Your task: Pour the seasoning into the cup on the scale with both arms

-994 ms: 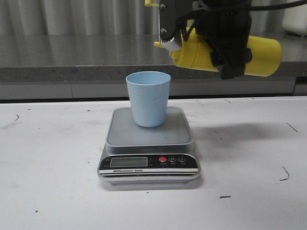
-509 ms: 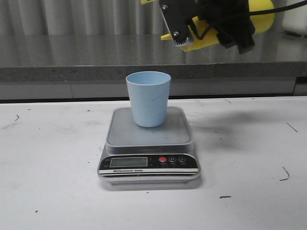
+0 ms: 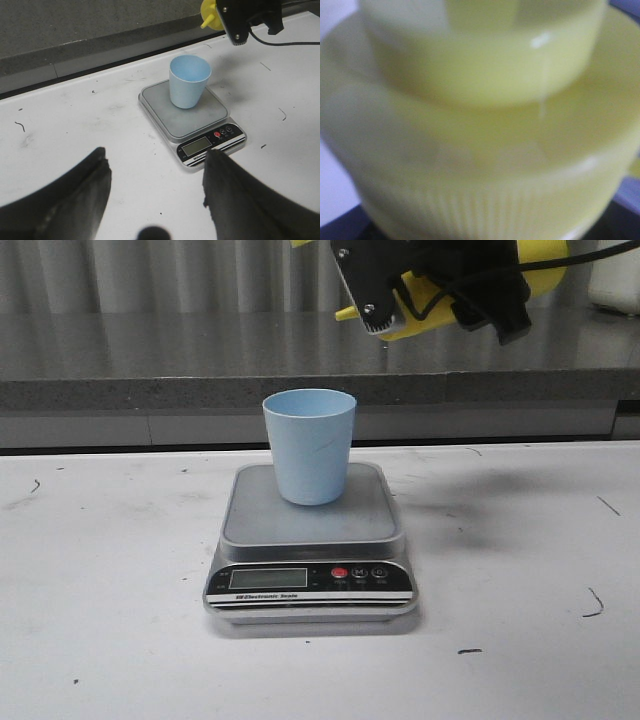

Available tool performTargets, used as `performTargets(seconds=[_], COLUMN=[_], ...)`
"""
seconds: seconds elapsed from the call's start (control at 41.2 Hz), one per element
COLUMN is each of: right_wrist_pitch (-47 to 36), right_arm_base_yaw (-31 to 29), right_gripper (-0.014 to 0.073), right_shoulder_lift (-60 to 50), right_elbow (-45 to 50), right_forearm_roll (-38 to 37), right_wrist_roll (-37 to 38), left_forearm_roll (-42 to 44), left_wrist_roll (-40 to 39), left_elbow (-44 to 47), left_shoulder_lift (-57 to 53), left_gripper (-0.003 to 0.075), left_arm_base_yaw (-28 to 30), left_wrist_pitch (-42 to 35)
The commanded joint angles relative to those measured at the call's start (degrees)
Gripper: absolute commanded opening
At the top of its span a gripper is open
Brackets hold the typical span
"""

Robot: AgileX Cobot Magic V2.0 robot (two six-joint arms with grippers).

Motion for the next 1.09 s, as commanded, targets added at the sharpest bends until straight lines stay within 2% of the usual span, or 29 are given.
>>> performTargets(seconds=[0.0,0.17,0.267,0.437,0.558,0.631,0.8,1.067], right_wrist_pitch=[0.75,2.04,3.71,9.79,9.16,7.18,-4.11,-29.99], right_arm_base_yaw=[0.12,-0.8,-2.1,-4.93,-8.06,-9.83,-11.68,-13.65], right_gripper=[0.0276,0.0276,0.0276,0.0275,0.0275,0.0275,0.0275,0.0275], right_shoulder_lift=[-3.28,-3.28,-3.28,-3.58,-5.7,-7.97,-15.77,-25.66], right_elbow=[-2.32,-2.32,-2.32,-2.32,-2.32,-2.32,2.32,17.9], right_forearm_roll=[-0.6,14.86,24.2,30.44,35.08,40.29,50.25,51.21], right_wrist_roll=[2.04,10.36,12.58,14.84,22.39,25.48,26.74,34.37], left_forearm_roll=[-0.11,-0.11,-0.11,-0.11,-0.11,-0.11,-0.11,-0.11], left_wrist_roll=[-0.31,-0.31,-0.31,-0.31,-0.31,-0.31,-0.31,-0.31], left_elbow=[-1.29,-1.29,-1.29,-1.29,-1.29,-1.29,-1.29,-1.29], left_shoulder_lift=[0.22,0.22,0.22,0.22,0.22,0.22,0.22,0.22], left_gripper=[0.0407,0.0407,0.0407,0.0407,0.0407,0.0407,0.0407,0.0407], left_arm_base_yaw=[0.03,0.03,0.03,0.03,0.03,0.03,0.03,0.03], left_wrist_pitch=[-4.41,-4.41,-4.41,-4.41,-4.41,-4.41,-4.41,-4.41])
